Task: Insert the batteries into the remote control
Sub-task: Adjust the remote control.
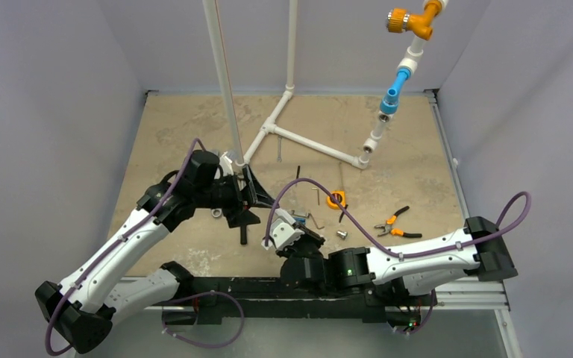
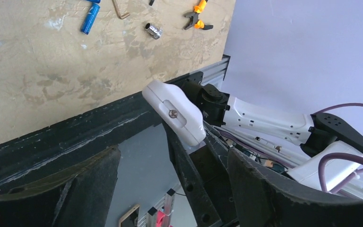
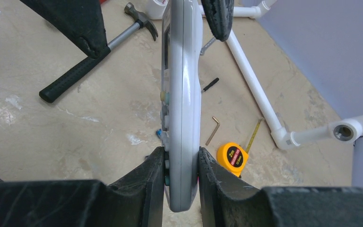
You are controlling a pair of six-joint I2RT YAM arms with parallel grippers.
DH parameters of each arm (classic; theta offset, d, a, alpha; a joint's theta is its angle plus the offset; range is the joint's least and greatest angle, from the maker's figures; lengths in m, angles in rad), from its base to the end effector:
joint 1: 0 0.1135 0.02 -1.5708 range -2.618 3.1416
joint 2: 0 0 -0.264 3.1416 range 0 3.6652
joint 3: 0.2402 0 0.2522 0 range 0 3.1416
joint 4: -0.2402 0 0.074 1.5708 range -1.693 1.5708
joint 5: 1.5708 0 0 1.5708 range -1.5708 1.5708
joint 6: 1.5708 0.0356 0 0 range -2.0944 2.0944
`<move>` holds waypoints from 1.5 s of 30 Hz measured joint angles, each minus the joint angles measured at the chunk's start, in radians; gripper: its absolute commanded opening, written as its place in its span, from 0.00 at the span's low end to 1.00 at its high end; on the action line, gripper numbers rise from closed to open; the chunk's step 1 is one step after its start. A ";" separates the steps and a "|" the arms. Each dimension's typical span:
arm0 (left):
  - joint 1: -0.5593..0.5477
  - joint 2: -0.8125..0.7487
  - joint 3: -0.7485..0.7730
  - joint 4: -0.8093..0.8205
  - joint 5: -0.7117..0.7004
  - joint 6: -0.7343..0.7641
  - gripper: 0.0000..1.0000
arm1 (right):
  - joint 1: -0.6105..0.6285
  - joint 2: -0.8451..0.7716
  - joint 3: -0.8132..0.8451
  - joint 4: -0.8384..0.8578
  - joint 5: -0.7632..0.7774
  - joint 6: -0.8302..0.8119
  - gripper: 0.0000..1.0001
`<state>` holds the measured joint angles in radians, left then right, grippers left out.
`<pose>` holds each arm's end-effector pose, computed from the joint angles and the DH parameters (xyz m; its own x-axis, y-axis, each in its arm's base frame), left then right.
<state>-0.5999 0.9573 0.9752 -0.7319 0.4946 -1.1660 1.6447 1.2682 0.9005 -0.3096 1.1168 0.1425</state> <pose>0.1485 -0.1220 0.3248 -0.9418 -0.3360 -0.0119 -0.1845 0.5462 -0.8171 0.0126 0.2630 0.2773 -0.0237 -0.5241 -0.8514 -0.4907 0.7481 -0.4468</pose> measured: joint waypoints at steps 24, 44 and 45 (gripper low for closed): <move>0.002 -0.017 -0.048 0.050 0.006 -0.080 0.22 | 0.034 0.037 0.020 0.086 -0.004 -0.137 0.00; 0.002 -0.005 -0.072 0.056 -0.003 -0.094 0.19 | 0.088 0.057 0.029 0.124 0.053 -0.232 0.00; 0.002 -0.005 -0.074 0.058 -0.003 -0.104 0.15 | 0.089 0.062 0.029 0.124 0.053 -0.233 0.00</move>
<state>-0.5976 0.9527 0.9012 -0.6743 0.4915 -1.2697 1.7336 1.3304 0.9298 -0.1860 1.1698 -0.0910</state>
